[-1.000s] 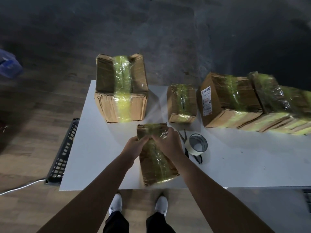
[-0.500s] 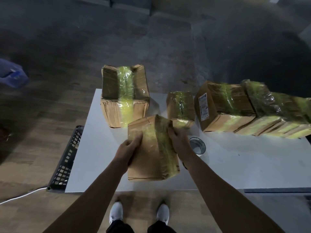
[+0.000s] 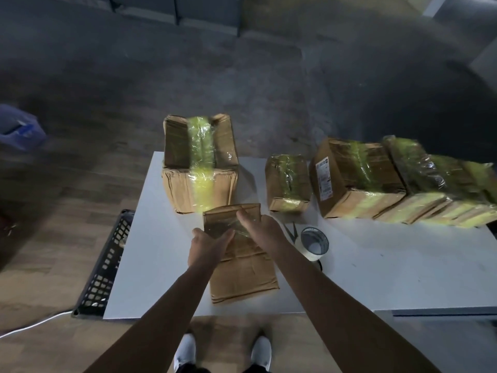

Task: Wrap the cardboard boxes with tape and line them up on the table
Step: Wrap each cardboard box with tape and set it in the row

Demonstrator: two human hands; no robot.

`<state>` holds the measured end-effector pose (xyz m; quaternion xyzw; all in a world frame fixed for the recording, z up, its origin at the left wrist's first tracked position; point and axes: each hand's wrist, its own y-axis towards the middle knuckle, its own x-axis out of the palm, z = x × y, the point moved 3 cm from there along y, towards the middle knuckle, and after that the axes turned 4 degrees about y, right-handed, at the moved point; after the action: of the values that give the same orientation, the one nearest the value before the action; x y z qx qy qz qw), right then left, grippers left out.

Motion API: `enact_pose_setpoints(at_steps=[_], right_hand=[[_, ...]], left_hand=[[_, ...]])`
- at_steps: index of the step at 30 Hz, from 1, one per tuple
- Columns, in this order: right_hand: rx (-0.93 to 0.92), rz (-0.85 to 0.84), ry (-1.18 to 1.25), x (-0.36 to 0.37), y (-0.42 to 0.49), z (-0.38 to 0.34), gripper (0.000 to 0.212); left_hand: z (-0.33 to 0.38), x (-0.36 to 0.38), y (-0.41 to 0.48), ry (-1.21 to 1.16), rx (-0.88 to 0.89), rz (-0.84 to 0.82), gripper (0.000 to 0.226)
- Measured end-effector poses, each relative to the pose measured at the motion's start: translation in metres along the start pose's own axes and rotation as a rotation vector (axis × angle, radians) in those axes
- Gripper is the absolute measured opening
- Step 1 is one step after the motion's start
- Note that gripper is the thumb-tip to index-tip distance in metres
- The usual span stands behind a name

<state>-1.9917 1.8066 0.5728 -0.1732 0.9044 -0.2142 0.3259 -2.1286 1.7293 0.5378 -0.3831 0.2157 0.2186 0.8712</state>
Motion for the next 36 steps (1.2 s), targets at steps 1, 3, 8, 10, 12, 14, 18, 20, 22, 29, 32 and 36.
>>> enact_pose_setpoints(at_steps=[1,3,8,10,12,14,18,20,22,29,32,36], right_hand=[[0.01,0.022,-0.009,0.003,0.001,0.002,0.087],[0.076,0.073,-0.022,0.011,0.005,0.011,0.091],[0.16,0.218,-0.073,0.023,0.009,0.026,0.099],[0.168,0.218,-0.1,0.025,0.014,0.025,0.101],[0.17,0.22,-0.112,0.025,0.017,0.025,0.098],[0.157,0.233,-0.111,0.026,0.018,0.027,0.088],[0.12,0.29,-0.095,0.028,0.017,0.032,0.057],[0.104,0.315,-0.096,0.028,0.017,0.032,0.049],[0.076,0.325,-0.093,0.028,0.015,0.032,0.046],[0.063,0.348,0.024,0.021,0.011,0.033,0.041],[0.106,0.299,0.026,0.022,0.012,0.035,0.045],[0.153,0.223,-0.022,0.026,0.013,0.034,0.081]], left_hand=[[0.0,0.004,0.001,-0.016,-0.034,-0.035,0.098],[-0.003,0.011,0.006,-0.1,-0.128,-0.111,0.104],[-0.008,0.019,0.015,-0.301,-0.222,-0.155,0.097],[-0.006,0.02,0.02,-0.29,-0.208,-0.131,0.096],[-0.006,0.02,0.021,-0.28,-0.222,-0.106,0.099],[-0.007,0.021,0.02,-0.228,-0.224,-0.059,0.099],[-0.013,0.027,0.02,-0.177,-0.187,-0.002,0.085],[-0.015,0.028,0.021,-0.191,-0.171,0.014,0.076],[-0.014,0.028,0.019,-0.193,-0.168,0.031,0.07],[-0.015,0.018,0.015,-0.316,-0.225,0.123,0.046],[-0.019,0.018,0.017,-0.163,-0.157,0.178,0.051],[-0.009,0.025,0.016,0.006,-0.07,0.101,0.086]])
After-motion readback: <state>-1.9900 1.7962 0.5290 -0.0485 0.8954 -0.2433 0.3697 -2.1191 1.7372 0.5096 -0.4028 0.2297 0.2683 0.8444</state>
